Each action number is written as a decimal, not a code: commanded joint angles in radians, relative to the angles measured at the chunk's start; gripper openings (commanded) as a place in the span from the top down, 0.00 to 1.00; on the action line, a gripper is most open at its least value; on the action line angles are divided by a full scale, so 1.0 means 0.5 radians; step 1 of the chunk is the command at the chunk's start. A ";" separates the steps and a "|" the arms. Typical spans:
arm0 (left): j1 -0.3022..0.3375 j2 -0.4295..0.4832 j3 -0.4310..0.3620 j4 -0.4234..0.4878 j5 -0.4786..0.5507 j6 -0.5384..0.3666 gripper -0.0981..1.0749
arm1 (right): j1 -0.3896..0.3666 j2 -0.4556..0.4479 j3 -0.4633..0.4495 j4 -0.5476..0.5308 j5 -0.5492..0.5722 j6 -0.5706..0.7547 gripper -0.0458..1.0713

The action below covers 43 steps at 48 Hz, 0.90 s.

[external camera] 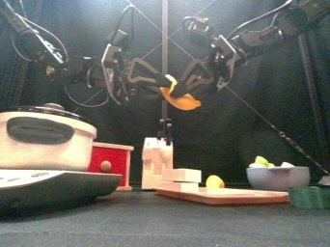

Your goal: Peel banana

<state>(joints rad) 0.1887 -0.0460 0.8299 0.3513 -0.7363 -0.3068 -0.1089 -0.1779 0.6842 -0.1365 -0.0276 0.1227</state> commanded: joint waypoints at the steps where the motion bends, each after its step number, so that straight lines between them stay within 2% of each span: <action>1: 0.006 -0.021 -0.028 0.012 -0.015 0.003 0.23 | 0.000 -0.031 -0.052 0.003 -0.006 0.000 0.35; 10: 0.018 -0.028 -0.012 0.034 -0.015 0.003 0.28 | 0.000 -0.031 -0.055 0.003 -0.006 0.000 0.35; 30: 0.043 -0.092 0.031 0.043 -0.018 0.000 0.50 | 0.003 -0.040 -0.052 0.000 0.009 0.000 0.35; 43: 0.046 -0.089 0.040 0.006 -0.006 -0.003 0.57 | 0.003 -0.043 -0.043 0.009 0.006 0.003 0.35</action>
<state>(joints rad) 0.2102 -0.0752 0.8590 0.3666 -0.7332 -0.3053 -0.1104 -0.1795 0.6811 -0.1335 -0.0199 0.1258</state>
